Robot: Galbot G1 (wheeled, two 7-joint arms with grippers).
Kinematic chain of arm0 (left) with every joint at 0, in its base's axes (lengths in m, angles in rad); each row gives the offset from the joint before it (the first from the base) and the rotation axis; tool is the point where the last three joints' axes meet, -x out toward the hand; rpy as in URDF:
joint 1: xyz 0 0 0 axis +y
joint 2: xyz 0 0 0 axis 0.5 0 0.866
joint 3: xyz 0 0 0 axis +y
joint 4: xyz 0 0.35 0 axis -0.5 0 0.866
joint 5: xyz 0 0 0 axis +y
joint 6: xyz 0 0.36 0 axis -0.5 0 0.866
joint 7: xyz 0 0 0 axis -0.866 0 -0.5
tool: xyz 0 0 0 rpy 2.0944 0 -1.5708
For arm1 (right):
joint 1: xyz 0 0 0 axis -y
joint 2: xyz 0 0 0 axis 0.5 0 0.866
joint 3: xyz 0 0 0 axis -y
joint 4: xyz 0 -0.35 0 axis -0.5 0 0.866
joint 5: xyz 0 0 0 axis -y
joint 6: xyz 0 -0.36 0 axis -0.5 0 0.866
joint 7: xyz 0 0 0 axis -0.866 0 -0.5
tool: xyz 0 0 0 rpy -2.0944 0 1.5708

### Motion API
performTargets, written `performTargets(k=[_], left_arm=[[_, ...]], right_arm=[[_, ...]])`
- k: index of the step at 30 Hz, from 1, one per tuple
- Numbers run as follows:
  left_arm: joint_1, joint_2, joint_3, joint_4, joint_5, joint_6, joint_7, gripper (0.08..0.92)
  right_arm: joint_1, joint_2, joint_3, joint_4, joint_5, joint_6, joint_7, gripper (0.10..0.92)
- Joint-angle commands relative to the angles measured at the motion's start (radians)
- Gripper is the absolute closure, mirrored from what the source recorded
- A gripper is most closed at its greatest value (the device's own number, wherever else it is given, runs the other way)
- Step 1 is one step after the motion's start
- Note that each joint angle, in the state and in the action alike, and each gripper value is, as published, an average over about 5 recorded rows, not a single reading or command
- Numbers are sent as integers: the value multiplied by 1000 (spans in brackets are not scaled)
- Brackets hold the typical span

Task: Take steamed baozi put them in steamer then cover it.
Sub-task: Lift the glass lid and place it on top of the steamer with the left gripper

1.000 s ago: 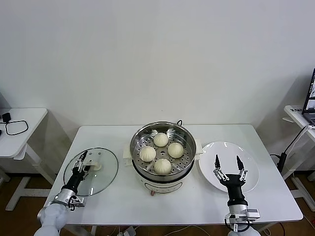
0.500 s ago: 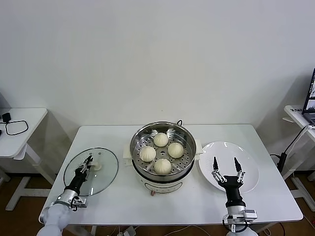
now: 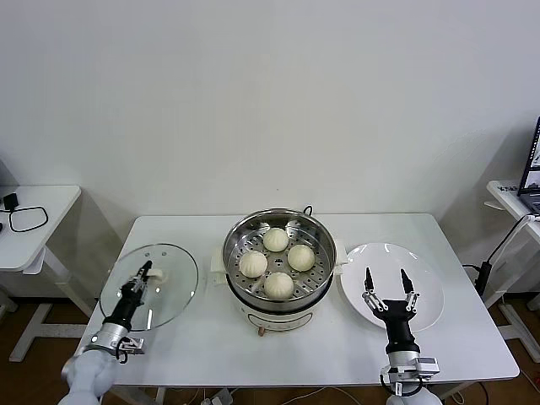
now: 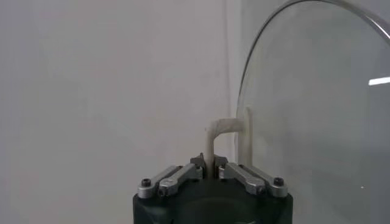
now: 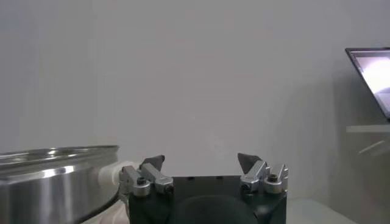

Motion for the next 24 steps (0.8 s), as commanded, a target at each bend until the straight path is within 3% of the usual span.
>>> performTargets(k=[1,9,18,24], left_arm=[[185,41,-40,-459,-220,183,150,811],[253,137,107,-756,-364,453,389,811],[136,197,360,-820,-252,670,558,811],[9,191,592,-802,-114,769,627,811]], right_arm=[[0,-2,-1,6,1,-2,0,203],[-2,-6,0,13,3,0,-2,203],[-4,-1,0,6,0,7,-6,203],[-4,5,0,-2,-6,8,-7,203]])
